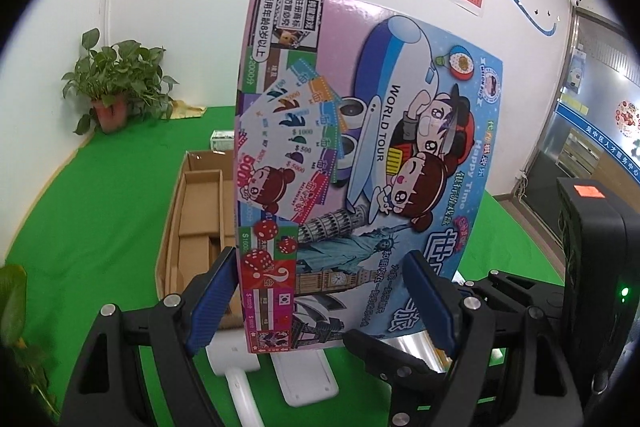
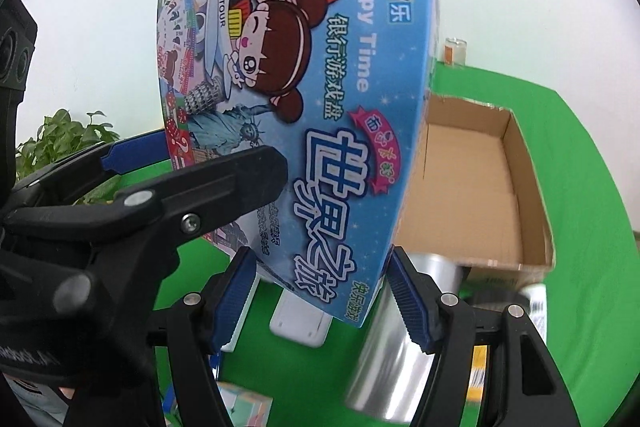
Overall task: Organize rigid objects
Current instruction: 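Lift the board-game box upright with the right tool, then lower the board-game box flat into the large box and open the right tool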
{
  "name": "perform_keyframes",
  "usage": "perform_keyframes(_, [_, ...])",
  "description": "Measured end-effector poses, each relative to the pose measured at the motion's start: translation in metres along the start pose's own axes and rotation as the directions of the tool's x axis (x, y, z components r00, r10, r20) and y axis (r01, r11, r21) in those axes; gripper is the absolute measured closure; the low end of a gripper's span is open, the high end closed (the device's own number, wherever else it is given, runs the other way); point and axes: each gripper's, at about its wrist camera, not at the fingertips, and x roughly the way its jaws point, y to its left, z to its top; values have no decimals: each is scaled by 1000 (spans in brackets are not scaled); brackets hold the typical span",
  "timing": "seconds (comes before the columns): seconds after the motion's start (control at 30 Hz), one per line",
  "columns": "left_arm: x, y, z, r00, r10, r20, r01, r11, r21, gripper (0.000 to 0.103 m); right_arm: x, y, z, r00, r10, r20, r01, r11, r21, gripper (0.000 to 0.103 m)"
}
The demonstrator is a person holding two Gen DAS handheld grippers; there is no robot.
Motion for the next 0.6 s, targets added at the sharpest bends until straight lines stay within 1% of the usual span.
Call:
perform_keyframes(0.23, [17, 8, 19, 1000, 19, -2, -19, 1000, -4, 21, 20, -10, 39, 1000, 15, -16, -15, 1000, -6, 38])
perform_keyframes(0.37, [32, 12, 25, 1000, 21, -24, -21, 1000, -14, 21, 37, -13, 55, 999, 20, -43, -21, 1000, -6, 38])
perform_keyframes(0.47, [49, 17, 26, 998, 20, -53, -22, 999, -33, 21, 58, -20, 65, 996, 24, -82, -25, 1000, -5, 38])
perform_keyframes(0.6, [76, 27, 21, 993, 18, -119, -26, 998, -60, 21, 87, -26, 71, 988, 38, -146, -39, 999, 2, 38])
